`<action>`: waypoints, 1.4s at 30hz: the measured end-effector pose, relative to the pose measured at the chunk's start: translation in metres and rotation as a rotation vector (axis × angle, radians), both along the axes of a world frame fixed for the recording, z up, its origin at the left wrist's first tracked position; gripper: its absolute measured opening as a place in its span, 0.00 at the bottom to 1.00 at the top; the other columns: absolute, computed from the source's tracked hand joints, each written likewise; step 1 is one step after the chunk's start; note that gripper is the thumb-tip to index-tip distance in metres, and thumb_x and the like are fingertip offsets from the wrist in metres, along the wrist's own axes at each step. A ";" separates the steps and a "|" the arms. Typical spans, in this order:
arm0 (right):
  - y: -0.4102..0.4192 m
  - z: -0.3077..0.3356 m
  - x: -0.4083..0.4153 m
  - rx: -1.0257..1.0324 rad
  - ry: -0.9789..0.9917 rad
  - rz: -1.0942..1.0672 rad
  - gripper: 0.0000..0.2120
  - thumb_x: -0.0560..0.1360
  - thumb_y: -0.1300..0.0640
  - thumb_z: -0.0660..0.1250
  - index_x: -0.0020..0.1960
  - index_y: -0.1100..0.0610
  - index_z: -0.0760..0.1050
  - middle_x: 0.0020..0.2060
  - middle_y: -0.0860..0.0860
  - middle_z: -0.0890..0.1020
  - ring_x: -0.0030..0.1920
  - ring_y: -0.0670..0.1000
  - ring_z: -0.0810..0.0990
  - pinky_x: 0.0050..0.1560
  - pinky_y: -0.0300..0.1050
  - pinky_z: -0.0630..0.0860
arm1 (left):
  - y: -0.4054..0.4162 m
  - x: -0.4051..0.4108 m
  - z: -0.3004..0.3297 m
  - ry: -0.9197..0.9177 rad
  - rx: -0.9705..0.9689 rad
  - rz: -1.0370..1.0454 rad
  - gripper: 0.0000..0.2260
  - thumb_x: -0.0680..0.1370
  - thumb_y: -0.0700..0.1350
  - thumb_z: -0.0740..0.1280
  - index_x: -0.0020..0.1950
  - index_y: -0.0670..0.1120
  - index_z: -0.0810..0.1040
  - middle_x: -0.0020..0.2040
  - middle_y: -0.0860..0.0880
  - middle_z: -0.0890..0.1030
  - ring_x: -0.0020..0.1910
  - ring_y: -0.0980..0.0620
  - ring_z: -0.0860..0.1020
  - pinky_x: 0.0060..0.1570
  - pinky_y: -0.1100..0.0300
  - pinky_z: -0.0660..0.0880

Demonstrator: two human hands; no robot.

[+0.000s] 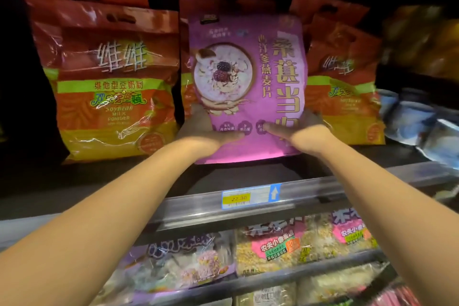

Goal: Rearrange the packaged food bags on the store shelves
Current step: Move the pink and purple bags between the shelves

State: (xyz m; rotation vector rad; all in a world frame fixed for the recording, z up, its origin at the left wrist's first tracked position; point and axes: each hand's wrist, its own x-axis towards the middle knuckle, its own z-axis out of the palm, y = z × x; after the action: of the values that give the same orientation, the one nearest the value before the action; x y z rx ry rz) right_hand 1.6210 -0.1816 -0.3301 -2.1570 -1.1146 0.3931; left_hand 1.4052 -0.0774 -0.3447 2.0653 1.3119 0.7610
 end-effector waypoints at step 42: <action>-0.263 0.074 -0.098 0.207 0.268 0.160 0.18 0.64 0.44 0.85 0.45 0.55 0.87 0.39 0.47 0.89 0.45 0.50 0.87 0.50 0.49 0.84 | -0.261 -0.119 0.094 -0.099 0.061 -0.113 0.37 0.67 0.57 0.82 0.64 0.45 0.65 0.60 0.48 0.77 0.54 0.48 0.76 0.45 0.55 0.71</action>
State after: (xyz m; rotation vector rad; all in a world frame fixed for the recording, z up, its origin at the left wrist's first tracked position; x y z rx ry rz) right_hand 1.5227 -0.4450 -0.2557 -1.7825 -1.1232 0.5932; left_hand 1.2860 -0.3385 -0.2508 2.1012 1.1213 0.8502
